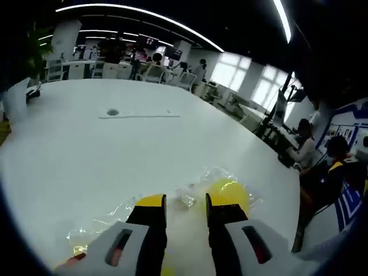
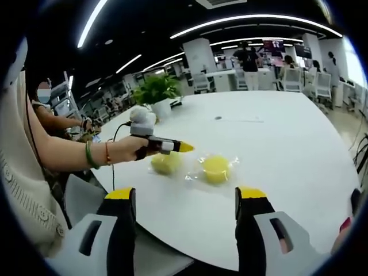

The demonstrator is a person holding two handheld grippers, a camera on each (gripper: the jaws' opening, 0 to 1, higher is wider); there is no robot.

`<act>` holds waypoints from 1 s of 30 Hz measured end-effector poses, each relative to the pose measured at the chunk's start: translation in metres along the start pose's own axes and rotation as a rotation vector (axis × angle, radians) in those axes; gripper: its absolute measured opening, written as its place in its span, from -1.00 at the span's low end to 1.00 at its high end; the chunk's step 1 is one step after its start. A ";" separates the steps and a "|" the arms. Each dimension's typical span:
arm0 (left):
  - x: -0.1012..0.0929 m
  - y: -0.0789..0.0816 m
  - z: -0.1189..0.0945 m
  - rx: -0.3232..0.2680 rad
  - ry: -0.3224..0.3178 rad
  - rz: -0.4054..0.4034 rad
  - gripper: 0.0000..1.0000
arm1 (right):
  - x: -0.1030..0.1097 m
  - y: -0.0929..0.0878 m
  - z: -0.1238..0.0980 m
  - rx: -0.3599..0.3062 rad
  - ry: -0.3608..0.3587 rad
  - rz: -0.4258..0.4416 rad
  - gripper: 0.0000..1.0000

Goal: Compare the silicone blocks by pressing each to a similar depth, holding the contact briefly, and releasing to observe deformation and rebound differences across the visible hardness samples.

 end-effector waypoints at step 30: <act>-0.014 0.015 -0.220 -0.070 -0.018 0.019 -0.12 | 0.069 -0.006 0.021 -0.067 0.166 -0.032 0.30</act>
Point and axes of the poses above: the point that each gripper's makers call its tool centre point, and the gripper's own axes: z roughly forward along the fingers, x roughly to its left, y roughly out of its top, the point moved 5 cm from there along -z, roughly backward along the fingers, and after that the axes turned 11 degrees about -x, right-handed, at the moved point
